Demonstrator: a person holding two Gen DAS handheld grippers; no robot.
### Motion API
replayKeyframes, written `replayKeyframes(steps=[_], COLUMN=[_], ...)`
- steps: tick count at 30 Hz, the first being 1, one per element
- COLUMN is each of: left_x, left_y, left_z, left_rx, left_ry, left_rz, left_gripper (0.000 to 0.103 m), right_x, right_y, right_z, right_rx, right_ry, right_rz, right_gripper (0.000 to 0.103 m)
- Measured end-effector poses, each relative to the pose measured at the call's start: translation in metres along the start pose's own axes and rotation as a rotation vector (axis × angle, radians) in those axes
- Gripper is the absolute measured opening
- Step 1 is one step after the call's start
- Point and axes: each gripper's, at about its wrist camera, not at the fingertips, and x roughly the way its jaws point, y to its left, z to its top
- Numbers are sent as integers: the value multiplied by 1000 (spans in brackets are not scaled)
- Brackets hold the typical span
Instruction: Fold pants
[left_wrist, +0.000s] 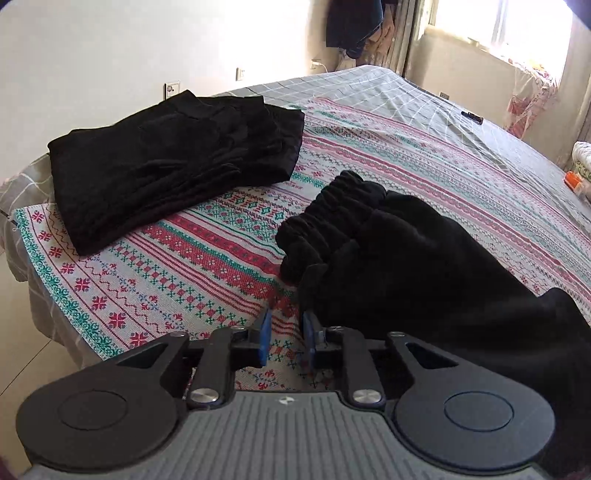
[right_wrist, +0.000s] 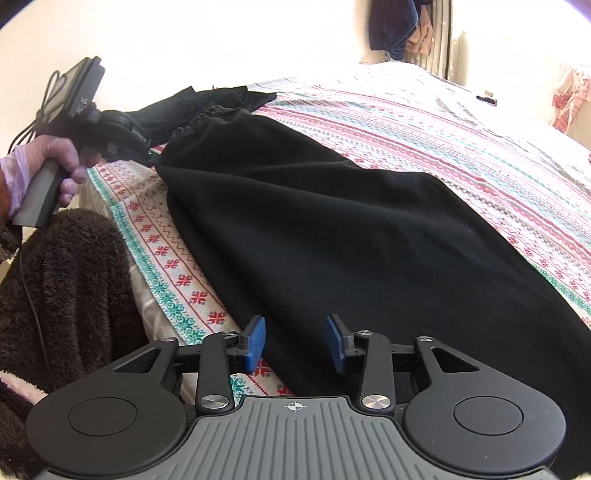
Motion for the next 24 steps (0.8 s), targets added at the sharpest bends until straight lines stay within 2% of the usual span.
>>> replayKeyframes(steps=[1,3,5,9,13,16,19,22,24], left_x=[-8,-19,-25,-21,7,35,55,71,83], left_y=[2,1,-4,-29,-66,-92,-106,-110,-106], left_z=[3,11,23,41,48,51,49,39,33], left_rx=[2,29,64,162,261,295,235,187,159], left_ry=[-48,-109,-149,-135,-66,-25,3,-1,-4], left_rz=[23,32,-13,-153,-304,-294,-315,-269,-237], left_gripper=[62,72,73,73,68,60,59,59,48], right_x=[0,0,1,11,30,52,76,99,117], right_y=[-3,-13,-21,-45,-75,-101,-133,-158,-171], right_z=[0,3,9,32,63,88,109,122,129], right_rx=[12,42,58,96,171,234,306,385,434], right_ry=[-4,-10,-16,-34,-54,-53,-37,-25,-10], right_rz=[-4,-14,-29,-71,-100,-132,-156,-161,-153], right_gripper=[45,50,54,57,61,61,61,61,61])
